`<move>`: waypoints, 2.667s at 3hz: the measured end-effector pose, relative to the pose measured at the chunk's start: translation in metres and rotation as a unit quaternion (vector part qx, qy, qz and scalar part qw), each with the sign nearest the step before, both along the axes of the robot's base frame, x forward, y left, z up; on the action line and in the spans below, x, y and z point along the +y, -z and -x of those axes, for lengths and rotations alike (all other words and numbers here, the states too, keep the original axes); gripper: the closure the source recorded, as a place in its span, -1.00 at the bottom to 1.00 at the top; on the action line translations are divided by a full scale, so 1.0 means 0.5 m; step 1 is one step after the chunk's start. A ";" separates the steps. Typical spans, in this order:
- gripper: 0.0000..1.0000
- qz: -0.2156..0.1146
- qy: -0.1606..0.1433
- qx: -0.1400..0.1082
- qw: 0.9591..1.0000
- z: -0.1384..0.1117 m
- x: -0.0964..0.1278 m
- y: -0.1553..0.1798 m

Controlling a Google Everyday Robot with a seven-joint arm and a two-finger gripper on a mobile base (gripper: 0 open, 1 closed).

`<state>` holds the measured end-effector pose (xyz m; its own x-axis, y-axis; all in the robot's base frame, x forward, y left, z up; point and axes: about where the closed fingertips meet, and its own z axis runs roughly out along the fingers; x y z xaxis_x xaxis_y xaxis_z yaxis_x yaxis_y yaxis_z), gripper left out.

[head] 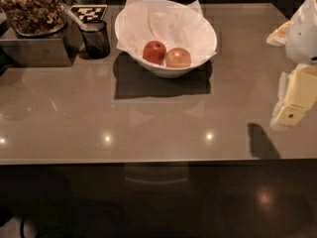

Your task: Pick orange

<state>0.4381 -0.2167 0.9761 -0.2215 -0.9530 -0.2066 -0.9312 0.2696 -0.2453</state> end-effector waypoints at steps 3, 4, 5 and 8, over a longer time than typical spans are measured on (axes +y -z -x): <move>-1.00 -0.144 0.006 -0.069 0.987 -0.069 -0.023 -0.053; -1.00 -0.241 -0.026 -0.097 0.965 -0.134 0.020 -0.115; -1.00 -0.288 -0.062 -0.106 0.950 -0.191 0.088 -0.175; -1.00 -0.305 -0.070 -0.124 0.942 -0.247 0.119 -0.176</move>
Offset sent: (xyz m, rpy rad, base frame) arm 0.0166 -0.0062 0.0242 0.2948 -0.1103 -0.0245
